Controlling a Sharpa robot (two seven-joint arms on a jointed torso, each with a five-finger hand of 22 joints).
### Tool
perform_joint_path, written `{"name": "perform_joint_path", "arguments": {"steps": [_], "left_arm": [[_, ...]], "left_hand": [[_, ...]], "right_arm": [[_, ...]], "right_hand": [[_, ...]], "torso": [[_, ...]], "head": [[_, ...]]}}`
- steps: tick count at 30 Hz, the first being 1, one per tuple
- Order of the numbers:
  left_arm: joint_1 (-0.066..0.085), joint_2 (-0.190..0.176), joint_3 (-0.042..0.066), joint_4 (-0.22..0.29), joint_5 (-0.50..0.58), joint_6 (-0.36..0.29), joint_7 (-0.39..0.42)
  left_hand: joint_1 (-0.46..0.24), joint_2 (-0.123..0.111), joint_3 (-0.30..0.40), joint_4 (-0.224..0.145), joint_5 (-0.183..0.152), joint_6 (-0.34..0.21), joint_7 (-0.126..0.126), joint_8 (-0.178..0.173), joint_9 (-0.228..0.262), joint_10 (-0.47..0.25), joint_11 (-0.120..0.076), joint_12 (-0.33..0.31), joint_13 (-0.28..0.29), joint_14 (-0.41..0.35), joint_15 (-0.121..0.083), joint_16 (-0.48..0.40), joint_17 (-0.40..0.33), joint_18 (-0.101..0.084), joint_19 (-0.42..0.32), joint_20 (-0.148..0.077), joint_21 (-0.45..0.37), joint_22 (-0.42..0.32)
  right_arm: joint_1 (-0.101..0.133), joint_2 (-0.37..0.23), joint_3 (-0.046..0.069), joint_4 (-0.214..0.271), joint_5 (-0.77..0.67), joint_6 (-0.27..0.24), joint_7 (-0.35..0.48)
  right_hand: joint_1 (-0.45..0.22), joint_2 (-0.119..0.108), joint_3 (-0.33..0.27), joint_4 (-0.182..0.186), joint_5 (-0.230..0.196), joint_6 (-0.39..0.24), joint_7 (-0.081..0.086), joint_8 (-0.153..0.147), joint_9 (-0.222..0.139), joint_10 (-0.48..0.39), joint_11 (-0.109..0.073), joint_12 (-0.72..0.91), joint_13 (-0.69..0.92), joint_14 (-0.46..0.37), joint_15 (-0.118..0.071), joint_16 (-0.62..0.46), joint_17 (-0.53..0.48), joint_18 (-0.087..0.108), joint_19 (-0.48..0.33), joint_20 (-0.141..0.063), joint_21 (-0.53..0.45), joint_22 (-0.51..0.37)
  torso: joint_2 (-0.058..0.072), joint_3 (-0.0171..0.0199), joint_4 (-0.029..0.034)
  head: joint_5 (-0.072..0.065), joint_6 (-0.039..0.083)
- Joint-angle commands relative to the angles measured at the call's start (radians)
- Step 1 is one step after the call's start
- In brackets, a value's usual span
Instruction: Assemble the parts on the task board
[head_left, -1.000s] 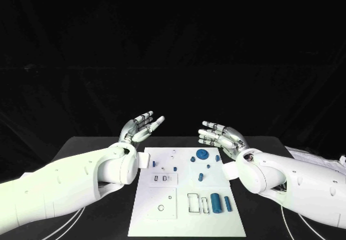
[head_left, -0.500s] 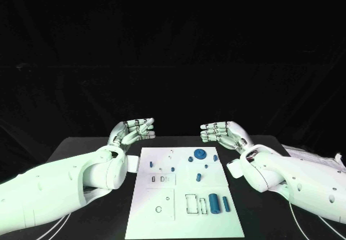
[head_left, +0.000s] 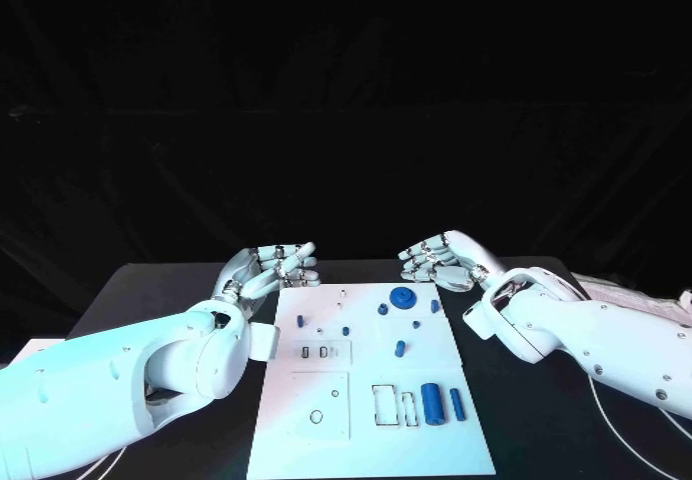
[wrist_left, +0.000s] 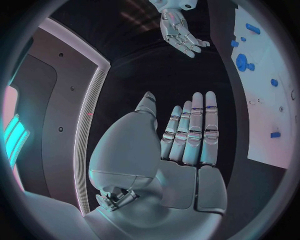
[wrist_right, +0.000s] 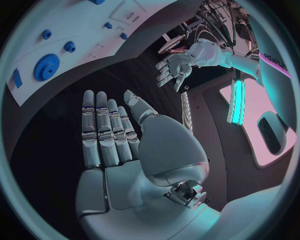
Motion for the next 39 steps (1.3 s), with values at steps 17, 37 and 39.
{"name": "perform_joint_path", "arguments": {"steps": [17, 37, 39], "left_arm": [[0.023, -0.059, 0.01, 0.093, 0.084, 0.065, -0.008], [0.032, -0.079, 0.013, 0.12, 0.077, 0.083, -0.014], [0.032, -0.079, 0.013, 0.119, 0.078, 0.081, -0.014]], "left_hand": [[0.018, 0.017, -0.031, -0.018, -0.006, 0.014, 0.0, -0.016, -0.001, 0.011, 0.002, -0.016, 0.0, -0.002, 0.001, -0.029, 0.021, 0.015, 0.004, 0.003, 0.004, 0.0], [0.018, 0.019, -0.038, -0.019, -0.005, 0.013, 0.003, -0.02, -0.002, 0.007, 0.004, -0.023, -0.001, -0.002, 0.002, -0.034, 0.027, 0.015, 0.003, 0.004, 0.004, 0.0], [0.018, 0.019, -0.038, -0.019, -0.005, 0.013, 0.003, -0.02, -0.002, 0.007, 0.004, -0.023, -0.001, -0.002, 0.002, -0.034, 0.027, 0.015, 0.003, 0.004, 0.004, 0.0]], "right_arm": [[0.051, 0.015, 0.017, 0.036, -0.621, 0.178, -0.373], [0.053, 0.054, 0.017, 0.022, -0.672, 0.265, -0.394], [0.053, 0.054, 0.017, 0.024, -0.674, 0.268, -0.394]], "right_hand": [[-0.064, -0.104, 0.111, 0.082, -0.058, 0.071, -0.062, -0.011, 0.0, 0.059, -0.068, -0.013, -0.001, 0.276, -0.093, 0.66, 0.491, -0.033, 0.24, -0.098, 0.698, 0.594], [-0.042, -0.141, 0.173, 0.137, -0.058, 0.071, -0.065, -0.01, 0.0, 0.038, -0.062, -0.013, -0.001, 0.245, -0.089, 0.816, 0.637, -0.043, 0.214, -0.087, 0.823, 0.723], [-0.042, -0.142, 0.175, 0.139, -0.058, 0.072, -0.066, -0.01, 0.0, 0.039, -0.062, -0.012, 0.0, 0.245, -0.089, 0.82, 0.64, -0.043, 0.213, -0.087, 0.825, 0.726]], "torso": [[0.099, 0.0039, 0.0359], [0.139, 0.0035, 0.0441], [0.14, 0.0035, 0.0439]], "head": [[-0.045, 0.022], [-0.051, 0.018], [-0.051, 0.018]]}}
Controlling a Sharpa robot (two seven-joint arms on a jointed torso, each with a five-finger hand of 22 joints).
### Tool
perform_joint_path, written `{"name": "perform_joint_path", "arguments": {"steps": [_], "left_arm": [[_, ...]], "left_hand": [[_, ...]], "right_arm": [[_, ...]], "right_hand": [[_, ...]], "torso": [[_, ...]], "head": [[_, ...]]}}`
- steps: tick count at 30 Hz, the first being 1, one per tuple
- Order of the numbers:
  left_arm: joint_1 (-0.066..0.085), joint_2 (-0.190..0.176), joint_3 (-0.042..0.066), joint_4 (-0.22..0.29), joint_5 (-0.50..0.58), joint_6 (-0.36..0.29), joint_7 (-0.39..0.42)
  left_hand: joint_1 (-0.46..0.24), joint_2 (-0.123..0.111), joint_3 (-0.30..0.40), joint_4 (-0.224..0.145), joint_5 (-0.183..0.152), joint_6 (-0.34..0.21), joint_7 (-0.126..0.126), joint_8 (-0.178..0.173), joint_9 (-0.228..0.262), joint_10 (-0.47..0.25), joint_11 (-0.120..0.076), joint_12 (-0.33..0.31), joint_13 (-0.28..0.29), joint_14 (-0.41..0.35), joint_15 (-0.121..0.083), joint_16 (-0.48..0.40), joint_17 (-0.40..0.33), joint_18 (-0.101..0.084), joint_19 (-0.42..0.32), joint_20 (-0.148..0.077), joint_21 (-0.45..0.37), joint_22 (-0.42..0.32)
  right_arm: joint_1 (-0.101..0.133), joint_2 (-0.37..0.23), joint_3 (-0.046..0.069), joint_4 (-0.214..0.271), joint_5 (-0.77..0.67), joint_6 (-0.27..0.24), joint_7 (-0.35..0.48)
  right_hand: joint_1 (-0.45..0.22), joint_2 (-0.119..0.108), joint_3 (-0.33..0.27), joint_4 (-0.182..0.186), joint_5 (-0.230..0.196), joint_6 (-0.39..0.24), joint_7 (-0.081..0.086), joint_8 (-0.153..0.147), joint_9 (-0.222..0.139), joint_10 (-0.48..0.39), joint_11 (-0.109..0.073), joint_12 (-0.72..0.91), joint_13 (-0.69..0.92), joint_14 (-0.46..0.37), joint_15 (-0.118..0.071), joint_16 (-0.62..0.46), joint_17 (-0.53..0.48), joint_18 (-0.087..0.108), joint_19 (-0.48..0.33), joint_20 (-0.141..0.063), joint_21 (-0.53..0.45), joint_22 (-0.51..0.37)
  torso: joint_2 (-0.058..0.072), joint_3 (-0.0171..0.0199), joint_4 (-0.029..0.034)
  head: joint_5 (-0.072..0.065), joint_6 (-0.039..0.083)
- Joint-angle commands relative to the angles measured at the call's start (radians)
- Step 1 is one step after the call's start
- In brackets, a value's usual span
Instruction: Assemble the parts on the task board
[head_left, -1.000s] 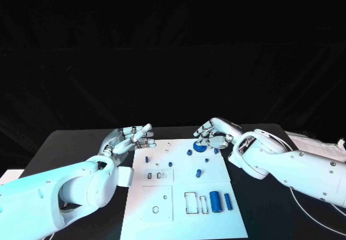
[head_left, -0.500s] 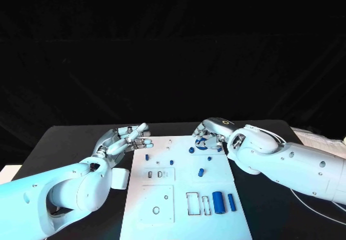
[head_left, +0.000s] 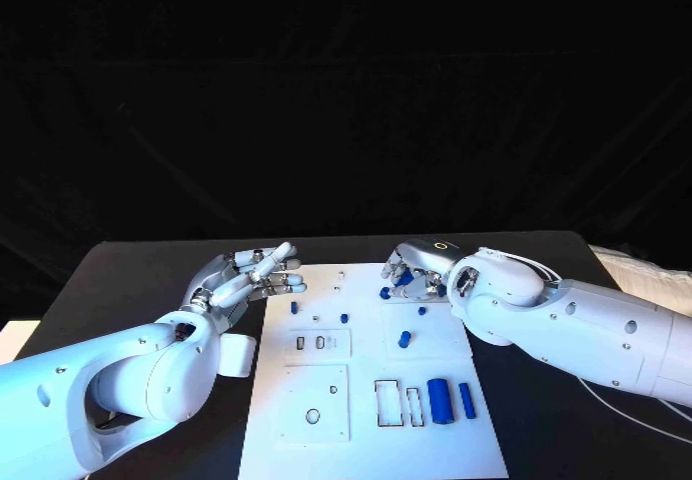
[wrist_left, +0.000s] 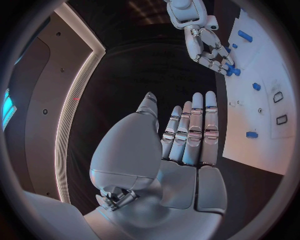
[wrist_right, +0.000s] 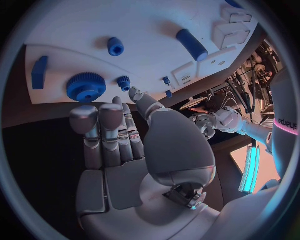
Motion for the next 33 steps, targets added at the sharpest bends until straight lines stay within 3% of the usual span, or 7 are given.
{"name": "perform_joint_path", "arguments": {"steps": [1, 13, 21, 25, 33], "left_arm": [[0.002, 0.002, 0.001, 0.0, 0.003, 0.017, 0.001], [0.002, 0.004, 0.001, -0.006, 0.008, 0.015, 0.001], [0.002, 0.005, 0.001, -0.005, 0.009, 0.015, 0.002], [0.002, 0.005, 0.001, -0.005, 0.01, 0.015, 0.002], [0.002, 0.003, 0.001, -0.005, 0.01, 0.015, 0.001]], "left_hand": [[0.005, 0.006, -0.004, -0.001, -0.006, 0.006, 0.003, -0.007, -0.001, 0.002, 0.002, -0.005, 0.0, -0.002, 0.002, -0.005, 0.001, 0.017, 0.001, 0.001, 0.004, 0.001], [0.006, 0.01, -0.006, -0.001, -0.005, 0.007, 0.004, -0.008, -0.001, 0.0, 0.003, -0.008, -0.001, -0.002, 0.002, -0.007, 0.003, 0.017, 0.0, 0.001, 0.004, 0.0], [0.007, 0.012, -0.006, -0.003, -0.005, 0.007, 0.005, -0.009, -0.001, -0.001, 0.003, -0.01, -0.001, -0.002, 0.003, -0.008, 0.005, 0.017, 0.0, 0.002, 0.004, 0.0], [0.008, 0.013, -0.006, -0.003, -0.005, 0.007, 0.005, -0.009, -0.001, -0.001, 0.003, -0.01, -0.001, -0.002, 0.003, -0.008, 0.005, 0.017, 0.0, 0.002, 0.004, 0.0], [0.011, 0.017, -0.008, -0.006, -0.005, 0.007, 0.005, -0.011, -0.001, -0.005, 0.004, -0.014, -0.002, -0.002, 0.003, -0.011, 0.009, 0.017, -0.001, 0.002, 0.004, 0.0]], "right_arm": [[0.001, 0.001, 0.0, 0.004, -0.034, 0.045, -0.012], [0.001, 0.02, 0.0, -0.016, -0.041, 0.052, -0.007], [0.0, 0.033, -0.001, -0.03, -0.044, 0.068, -0.006], [0.0, 0.036, -0.001, -0.035, -0.046, 0.068, -0.008], [0.0, 0.038, -0.002, -0.035, -0.061, 0.042, -0.022]], "right_hand": [[0.001, -0.014, 0.007, 0.002, -0.004, -0.001, -0.006, -0.004, 0.001, -0.004, -0.001, 0.0, 0.0, 0.012, -0.001, 0.009, 0.005, -0.019, -0.005, 0.0, 0.008, 0.004], [0.006, -0.012, 0.025, 0.021, -0.003, 0.014, -0.01, 0.0, 0.003, 0.009, -0.004, 0.002, 0.001, 0.008, -0.003, 0.029, 0.021, -0.02, -0.01, 0.0, 0.026, 0.021], [0.006, -0.012, 0.034, 0.03, -0.005, 0.022, -0.011, 0.001, 0.003, 0.016, -0.006, 0.002, 0.001, 0.008, -0.004, 0.041, 0.032, -0.021, -0.008, -0.001, 0.036, 0.032], [0.006, -0.011, 0.038, 0.037, -0.008, 0.027, -0.011, 0.002, 0.004, 0.02, -0.007, 0.002, 0.001, 0.007, -0.005, 0.046, 0.035, -0.021, -0.01, -0.001, 0.039, 0.034], [0.019, 0.001, 0.062, 0.053, -0.015, 0.064, -0.021, 0.013, 0.01, 0.056, -0.017, 0.009, 0.004, 0.011, -0.012, 0.079, 0.07, -0.026, 0.001, -0.006, 0.065, 0.069]], "torso": [[0.008, -0.0009, -0.0002], [0.017, -0.0004, 0.0032], [0.022, 0.0019, 0.001], [0.024, 0.001, 0.001], [0.026, 0.0023, 0.0003]], "head": [[-0.002, -0.002], [-0.004, 0.002], [0.0, 0.002], [0.002, -0.001], [0.004, 0.0]]}}
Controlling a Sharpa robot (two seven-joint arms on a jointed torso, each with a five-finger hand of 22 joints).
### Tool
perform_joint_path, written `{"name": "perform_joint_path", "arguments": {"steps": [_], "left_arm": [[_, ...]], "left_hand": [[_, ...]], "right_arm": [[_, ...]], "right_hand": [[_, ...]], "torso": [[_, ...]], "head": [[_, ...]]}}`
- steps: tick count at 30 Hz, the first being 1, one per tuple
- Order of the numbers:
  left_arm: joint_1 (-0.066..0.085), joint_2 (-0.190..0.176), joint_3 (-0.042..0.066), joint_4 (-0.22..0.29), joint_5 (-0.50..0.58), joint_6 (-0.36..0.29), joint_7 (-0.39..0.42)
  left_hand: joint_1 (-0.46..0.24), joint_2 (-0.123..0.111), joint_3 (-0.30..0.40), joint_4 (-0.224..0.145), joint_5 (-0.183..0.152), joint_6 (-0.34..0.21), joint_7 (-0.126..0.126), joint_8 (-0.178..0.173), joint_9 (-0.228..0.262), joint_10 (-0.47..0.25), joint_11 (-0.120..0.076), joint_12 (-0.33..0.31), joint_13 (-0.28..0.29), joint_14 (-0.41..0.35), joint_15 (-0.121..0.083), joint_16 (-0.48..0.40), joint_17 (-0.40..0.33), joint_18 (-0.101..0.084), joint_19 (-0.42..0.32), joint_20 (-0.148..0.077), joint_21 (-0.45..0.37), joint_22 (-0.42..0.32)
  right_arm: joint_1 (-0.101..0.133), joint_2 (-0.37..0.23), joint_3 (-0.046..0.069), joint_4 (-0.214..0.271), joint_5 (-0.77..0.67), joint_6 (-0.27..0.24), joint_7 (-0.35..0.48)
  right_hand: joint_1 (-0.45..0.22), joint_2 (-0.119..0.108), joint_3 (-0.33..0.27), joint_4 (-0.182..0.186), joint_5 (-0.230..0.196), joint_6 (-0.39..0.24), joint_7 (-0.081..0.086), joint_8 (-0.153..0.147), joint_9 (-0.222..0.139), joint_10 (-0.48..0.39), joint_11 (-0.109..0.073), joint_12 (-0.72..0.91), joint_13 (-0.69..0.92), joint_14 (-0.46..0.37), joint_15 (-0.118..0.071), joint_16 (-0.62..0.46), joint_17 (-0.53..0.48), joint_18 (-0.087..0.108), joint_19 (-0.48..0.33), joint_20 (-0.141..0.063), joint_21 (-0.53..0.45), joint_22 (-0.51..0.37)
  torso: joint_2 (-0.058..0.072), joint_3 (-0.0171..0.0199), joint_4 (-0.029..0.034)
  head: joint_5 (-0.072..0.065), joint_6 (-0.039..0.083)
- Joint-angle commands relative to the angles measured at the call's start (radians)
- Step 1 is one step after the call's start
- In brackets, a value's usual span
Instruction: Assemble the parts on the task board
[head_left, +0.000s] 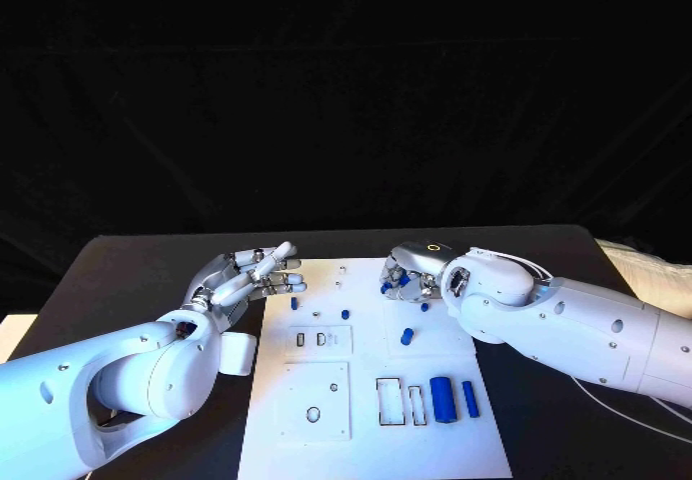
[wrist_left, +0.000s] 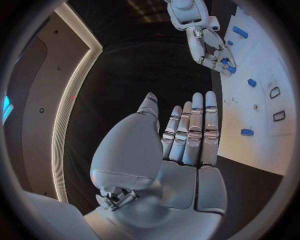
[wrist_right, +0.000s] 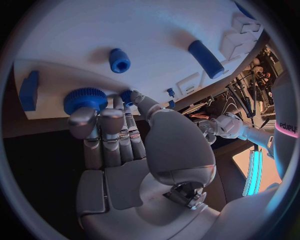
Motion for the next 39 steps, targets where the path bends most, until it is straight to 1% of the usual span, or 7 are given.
{"name": "perform_joint_path", "arguments": {"steps": [1, 10, 19, 25, 29, 34, 39], "left_arm": [[0.001, 0.001, 0.001, 0.002, 0.003, 0.015, 0.005], [0.001, 0.001, 0.001, 0.002, 0.013, 0.015, 0.005], [0.001, -0.001, 0.001, -0.004, 0.026, 0.019, 0.006], [0.001, -0.001, 0.001, -0.004, 0.036, 0.03, 0.004], [0.001, -0.002, 0.001, -0.006, 0.041, 0.032, 0.005], [0.001, -0.002, 0.001, -0.007, 0.046, 0.033, 0.006], [0.001, -0.004, 0.001, -0.001, 0.047, 0.035, 0.007]], "left_hand": [[0.003, 0.008, -0.005, -0.004, -0.005, 0.004, 0.001, -0.007, -0.001, -0.006, 0.004, -0.006, -0.002, -0.002, 0.003, -0.007, 0.002, 0.017, -0.001, 0.002, 0.004, 0.0], [0.004, 0.012, -0.007, -0.006, -0.005, 0.003, 0.002, -0.009, -0.002, -0.011, 0.005, -0.01, -0.003, -0.002, 0.004, -0.009, 0.005, 0.017, -0.002, 0.003, 0.004, 0.0], [0.007, 0.019, -0.014, -0.011, -0.005, 0.004, 0.004, -0.012, -0.001, -0.018, 0.008, -0.017, -0.003, -0.012, 0.008, -0.021, 0.012, 0.016, -0.011, 0.005, 0.0, -0.001], [0.01, 0.031, -0.029, -0.02, -0.005, 0.007, 0.01, -0.017, -0.001, -0.026, 0.015, -0.021, -0.003, -0.049, 0.02, -0.048, 0.014, 0.014, -0.053, 0.016, -0.023, -0.013], [0.01, 0.031, -0.03, -0.021, -0.005, 0.007, 0.01, -0.017, -0.001, -0.026, 0.016, -0.021, -0.003, -0.051, 0.021, -0.049, 0.013, 0.014, -0.055, 0.017, -0.024, -0.013], [0.01, 0.031, -0.031, -0.022, -0.005, 0.007, 0.01, -0.017, -0.001, -0.026, 0.016, -0.021, -0.003, -0.052, 0.021, -0.05, 0.013, 0.014, -0.056, 0.017, -0.024, -0.014], [0.012, 0.034, -0.035, -0.025, -0.004, 0.009, 0.011, -0.017, -0.001, -0.025, 0.016, -0.02, -0.002, -0.062, 0.024, -0.055, 0.012, 0.014, -0.068, 0.021, -0.03, -0.017]], "right_arm": [[-0.001, 0.001, -0.001, 0.002, -0.032, -0.012, -0.019], [-0.001, 0.004, -0.001, 0.013, -0.052, -0.07, -0.047], [-0.002, 0.008, 0.0, 0.039, -0.042, -0.266, -0.045], [-0.001, 0.037, 0.0, 0.019, -0.035, -0.27, -0.059], [0.0, 0.065, 0.0, -0.003, -0.034, -0.263, -0.064], [0.001, 0.105, 0.0, -0.038, -0.035, -0.255, -0.073], [0.001, 0.145, 0.0, -0.073, -0.036, -0.236, -0.081]], "right_hand": [[0.02, 0.008, 0.016, 0.003, -0.017, 0.025, -0.006, 0.013, 0.007, 0.026, -0.008, 0.011, 0.004, 0.014, -0.014, 0.025, 0.028, -0.013, 0.011, -0.004, 0.021, 0.031], [0.041, 0.02, 0.047, 0.009, -0.04, 0.059, -0.015, 0.022, 0.015, 0.061, -0.019, 0.012, 0.005, 0.015, -0.023, 0.048, 0.048, -0.019, 0.025, -0.013, 0.047, 0.066], [0.042, 0.005, 0.074, 0.019, -0.002, 0.057, -0.01, 0.012, 0.016, 0.059, -0.015, -0.001, 0.002, 0.009, -0.021, 0.05, 0.042, -0.02, 0.021, -0.013, 0.055, 0.072], [0.039, -0.003, 0.084, 0.025, 0.0, 0.05, -0.006, 0.005, 0.015, 0.049, -0.011, -0.003, 0.0, 0.009, -0.018, 0.056, 0.048, -0.021, 0.022, -0.011, 0.06, 0.079], [0.038, -0.005, 0.086, 0.027, -0.001, 0.049, -0.005, 0.003, 0.015, 0.047, -0.01, -0.003, 0.0, 0.009, -0.017, 0.058, 0.049, -0.021, 0.022, -0.011, 0.061, 0.081], [0.037, -0.008, 0.088, 0.029, -0.002, 0.047, -0.004, 0.001, 0.015, 0.043, -0.009, -0.003, -0.001, 0.009, -0.016, 0.059, 0.05, -0.021, 0.022, -0.01, 0.062, 0.083], [0.033, -0.01, 0.09, 0.035, -0.009, 0.047, -0.003, -0.001, 0.015, 0.041, -0.008, -0.003, 0.0, 0.009, -0.015, 0.063, 0.052, -0.021, 0.021, -0.009, 0.064, 0.084]], "torso": [[0.003, 0.0012, -0.0006], [0.005, 0.0015, -0.0015], [0.007, 0.0019, 0.0004], [0.008, 0.0001, -0.0003], [0.009, 0.0016, -0.0003], [0.01, 0.0011, 0.0011], [0.013, 0.0014, 0.0005]], "head": [[0.001, 0.002], [0.002, 0.004], [0.002, 0.014], [0.005, 0.019], [0.009, 0.02], [-0.001, 0.02], [0.007, 0.02]]}}
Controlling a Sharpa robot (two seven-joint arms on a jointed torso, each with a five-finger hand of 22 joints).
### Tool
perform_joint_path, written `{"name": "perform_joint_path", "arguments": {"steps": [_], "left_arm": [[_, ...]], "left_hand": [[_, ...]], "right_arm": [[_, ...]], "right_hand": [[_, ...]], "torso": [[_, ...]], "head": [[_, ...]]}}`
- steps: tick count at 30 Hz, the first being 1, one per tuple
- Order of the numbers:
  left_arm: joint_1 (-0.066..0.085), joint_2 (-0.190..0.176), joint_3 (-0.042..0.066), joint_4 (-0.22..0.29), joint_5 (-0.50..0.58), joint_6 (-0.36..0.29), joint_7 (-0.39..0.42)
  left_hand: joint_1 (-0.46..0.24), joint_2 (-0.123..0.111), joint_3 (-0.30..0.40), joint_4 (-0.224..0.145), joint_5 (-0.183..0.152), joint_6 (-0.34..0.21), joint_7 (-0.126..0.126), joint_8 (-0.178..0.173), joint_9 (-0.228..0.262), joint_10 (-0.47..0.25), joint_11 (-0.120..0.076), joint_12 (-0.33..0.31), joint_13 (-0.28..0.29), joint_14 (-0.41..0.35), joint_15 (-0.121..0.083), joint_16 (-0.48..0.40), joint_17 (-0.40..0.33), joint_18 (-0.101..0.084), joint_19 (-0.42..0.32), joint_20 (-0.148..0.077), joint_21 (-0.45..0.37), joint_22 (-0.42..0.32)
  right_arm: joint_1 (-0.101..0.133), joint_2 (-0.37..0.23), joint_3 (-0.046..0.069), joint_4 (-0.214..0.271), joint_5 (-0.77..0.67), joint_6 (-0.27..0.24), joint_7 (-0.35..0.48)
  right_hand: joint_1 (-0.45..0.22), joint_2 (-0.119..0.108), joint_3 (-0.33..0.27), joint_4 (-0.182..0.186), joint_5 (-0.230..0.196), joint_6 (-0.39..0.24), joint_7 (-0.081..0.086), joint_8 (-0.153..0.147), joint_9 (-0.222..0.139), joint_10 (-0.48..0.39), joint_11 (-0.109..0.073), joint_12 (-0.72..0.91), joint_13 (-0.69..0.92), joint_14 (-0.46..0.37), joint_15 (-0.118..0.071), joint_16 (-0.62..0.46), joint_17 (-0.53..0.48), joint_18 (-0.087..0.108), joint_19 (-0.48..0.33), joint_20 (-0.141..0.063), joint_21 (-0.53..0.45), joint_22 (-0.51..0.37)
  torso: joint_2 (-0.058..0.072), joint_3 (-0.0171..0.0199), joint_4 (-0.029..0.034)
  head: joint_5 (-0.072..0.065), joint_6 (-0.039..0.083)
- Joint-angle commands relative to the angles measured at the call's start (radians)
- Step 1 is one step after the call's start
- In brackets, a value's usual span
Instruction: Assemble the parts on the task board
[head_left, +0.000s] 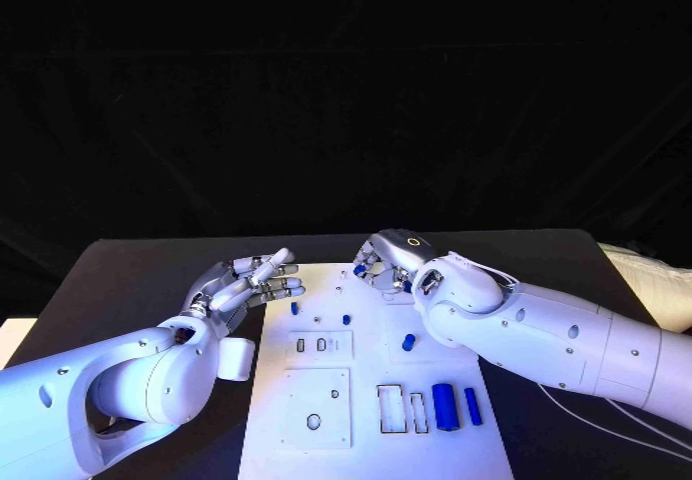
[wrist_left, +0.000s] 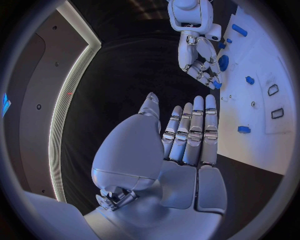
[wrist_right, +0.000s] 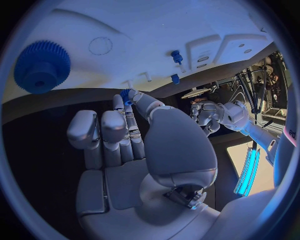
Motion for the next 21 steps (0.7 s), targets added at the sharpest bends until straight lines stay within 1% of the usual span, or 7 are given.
{"name": "perform_joint_path", "arguments": {"steps": [1, 3, 5, 12, 15, 16, 21], "left_arm": [[0.001, -0.001, 0.001, 0.007, 0.009, 0.025, 0.008], [0.001, -0.001, 0.001, 0.009, 0.009, 0.026, 0.008], [0.001, -0.002, 0.001, 0.01, 0.009, 0.026, 0.008], [0.002, -0.001, 0.001, 0.01, 0.01, 0.027, 0.008], [0.002, 0.0, 0.001, 0.009, 0.01, 0.027, 0.007], [0.002, 0.0, 0.001, 0.009, 0.01, 0.027, 0.007], [0.002, 0.001, 0.001, 0.008, 0.01, 0.026, 0.005]], "left_hand": [[-0.001, 0.011, -0.005, -0.001, -0.004, 0.003, 0.005, -0.003, -0.001, -0.005, 0.004, -0.003, -0.001, -0.008, 0.002, -0.005, -0.002, 0.014, -0.008, 0.0, -0.006, -0.001], [0.0, 0.011, -0.006, -0.001, -0.004, 0.003, 0.005, -0.003, -0.001, -0.005, 0.004, -0.003, -0.001, -0.009, 0.002, -0.006, -0.002, 0.014, -0.009, 0.0, -0.006, -0.002], [0.0, 0.011, -0.006, -0.001, -0.004, 0.003, 0.005, -0.003, -0.001, -0.005, 0.004, -0.003, -0.001, -0.009, 0.002, -0.006, -0.002, 0.014, -0.009, 0.0, -0.006, -0.002], [0.0, 0.011, -0.006, -0.002, -0.004, 0.003, 0.005, -0.003, -0.001, -0.004, 0.004, -0.003, -0.001, -0.01, 0.002, -0.006, -0.002, 0.014, -0.01, 0.0, -0.007, -0.002], [0.0, 0.011, -0.007, -0.002, -0.004, 0.004, 0.005, -0.004, -0.001, -0.004, 0.005, -0.003, -0.001, -0.011, 0.003, -0.007, -0.002, 0.014, -0.011, 0.001, -0.007, -0.002], [0.0, 0.011, -0.007, -0.002, -0.004, 0.004, 0.005, -0.004, -0.001, -0.004, 0.005, -0.003, -0.001, -0.011, 0.003, -0.007, -0.002, 0.014, -0.011, 0.001, -0.007, -0.002], [0.0, 0.012, -0.007, -0.002, -0.004, 0.003, 0.006, -0.004, -0.001, -0.004, 0.005, -0.003, -0.001, -0.012, 0.003, -0.007, -0.002, 0.014, -0.012, 0.001, -0.007, -0.002]], "right_arm": [[0.001, 0.02, 0.0, -0.016, -0.008, 0.012, -0.021], [0.001, 0.03, 0.0, -0.023, -0.009, 0.013, -0.025], [0.001, 0.038, 0.0, -0.029, -0.01, 0.012, -0.031], [0.004, 0.058, 0.0, -0.044, -0.015, 0.017, -0.045], [0.006, 0.063, 0.0, -0.047, -0.015, 0.023, -0.045], [0.007, 0.064, 0.0, -0.048, -0.015, 0.025, -0.045], [0.009, 0.075, -0.001, -0.055, -0.013, 0.042, -0.057]], "right_hand": [[-0.002, -0.013, 0.006, 0.003, -0.007, 0.0, 0.004, -0.003, 0.002, -0.007, 0.0, 0.003, 0.0, 0.009, 0.002, 0.004, 0.002, -0.011, 0.001, 0.004, 0.006, 0.001], [-0.002, -0.014, 0.006, 0.004, -0.009, -0.001, 0.005, -0.003, 0.002, -0.007, 0.0, 0.003, 0.0, 0.008, 0.003, 0.005, 0.002, -0.011, 0.0, 0.004, 0.006, 0.001], [-0.003, -0.015, 0.007, 0.005, -0.011, -0.001, 0.005, -0.004, 0.002, -0.007, 0.0, 0.003, 0.0, 0.008, 0.003, 0.005, 0.002, -0.01, 0.0, 0.005, 0.006, 0.001], [-0.003, -0.016, 0.007, 0.006, -0.013, -0.001, 0.005, -0.004, 0.002, -0.008, 0.0, 0.003, 0.0, 0.008, 0.003, 0.005, 0.002, -0.01, -0.001, 0.005, 0.006, 0.001], [-0.005, -0.018, 0.007, 0.008, -0.016, 0.0, 0.005, -0.004, 0.002, -0.008, 0.001, 0.003, 0.0, 0.008, 0.003, 0.006, 0.003, -0.01, -0.001, 0.005, 0.007, 0.002], [-0.005, -0.018, 0.007, 0.008, -0.016, 0.0, 0.005, -0.004, 0.002, -0.008, 0.001, 0.003, 0.0, 0.008, 0.003, 0.006, 0.003, -0.01, -0.001, 0.005, 0.007, 0.002], [-0.008, -0.02, 0.007, 0.011, -0.019, -0.001, 0.006, -0.005, 0.002, -0.008, 0.001, 0.003, 0.001, 0.007, 0.004, 0.005, 0.0, -0.01, -0.002, 0.006, 0.007, 0.001]], "torso": [[0.003, 0.0, 0.0011], [0.004, -0.0004, 0.0031], [0.005, -0.0004, 0.003], [0.008, -0.0037, 0.0071], [0.009, -0.0027, 0.0059], [0.009, -0.0031, 0.0064], [0.009, -0.0023, 0.0058]], "head": [[0.005, -0.001], [0.005, -0.001], [0.006, -0.001], [0.002, 0.0], [0.003, 0.0], [0.003, -0.001], [0.004, -0.002]]}}
